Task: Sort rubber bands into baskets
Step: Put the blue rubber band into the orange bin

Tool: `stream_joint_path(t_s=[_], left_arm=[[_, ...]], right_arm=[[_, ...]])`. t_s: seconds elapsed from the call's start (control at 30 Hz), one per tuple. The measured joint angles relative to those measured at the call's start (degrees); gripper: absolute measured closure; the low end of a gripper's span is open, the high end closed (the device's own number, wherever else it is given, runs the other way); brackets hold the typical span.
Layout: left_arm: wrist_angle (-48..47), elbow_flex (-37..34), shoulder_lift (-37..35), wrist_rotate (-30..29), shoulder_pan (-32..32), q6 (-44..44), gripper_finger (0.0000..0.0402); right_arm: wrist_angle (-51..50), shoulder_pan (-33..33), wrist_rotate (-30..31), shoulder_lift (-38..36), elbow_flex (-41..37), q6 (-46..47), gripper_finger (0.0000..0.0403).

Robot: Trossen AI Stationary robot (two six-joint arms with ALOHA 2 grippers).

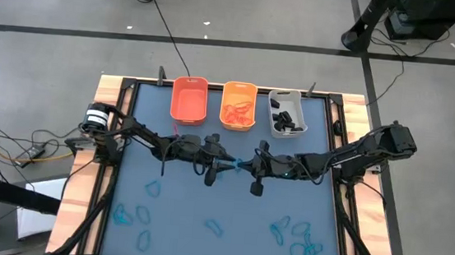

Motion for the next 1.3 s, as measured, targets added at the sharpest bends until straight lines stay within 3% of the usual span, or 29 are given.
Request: stream_joint_path(t_s=[0.13,0.2,0.33,0.53,0.7,0.83,1.07,1.3], left_arm=[[-0.25,0.01,0.0,0.05,0.0,0.19,0.0361],[-0.59,0.01,0.0,0.28,0.0,-0.19,0.0389],[-4.57,-0.02,-1.85,0.04,0.23,-0.28,0.0394],[-20.75,-0.02,-11.05,-7.18,2.35,1.6,0.0397],[-33.32,-0.02,-18.92,-14.04,6.26,4.58,0.0398],[-41.0,-0.08,-23.48,-15.82,10.98,4.54,0.0397],[-48.63,-0.06,-26.08,-16.09,19.26,4.53,0.0395],[-50.86,-0.06,-26.05,-16.72,26.18,0.23,0.0367]], right_arm=[[-0.05,0.0,0.0,0.0,0.0,0.0,0.04],[-0.46,0.0,0.0,0.0,0.0,0.22,0.0399],[-4.32,-0.01,0.05,0.0,0.0,3.97,0.038],[-13.41,-1.06,0.04,0.0,-0.02,8.95,0.0294],[-11.59,-2.26,0.0,1.76,0.0,13.47,0.0223],[-7.2,-3.07,-0.61,5.96,0.0,14.87,0.0185],[3.53,-4.47,-5.95,15.22,0.02,15.3,0.0159],[8.7,-4.81,-9.29,19.47,0.0,15.12,0.0166]])
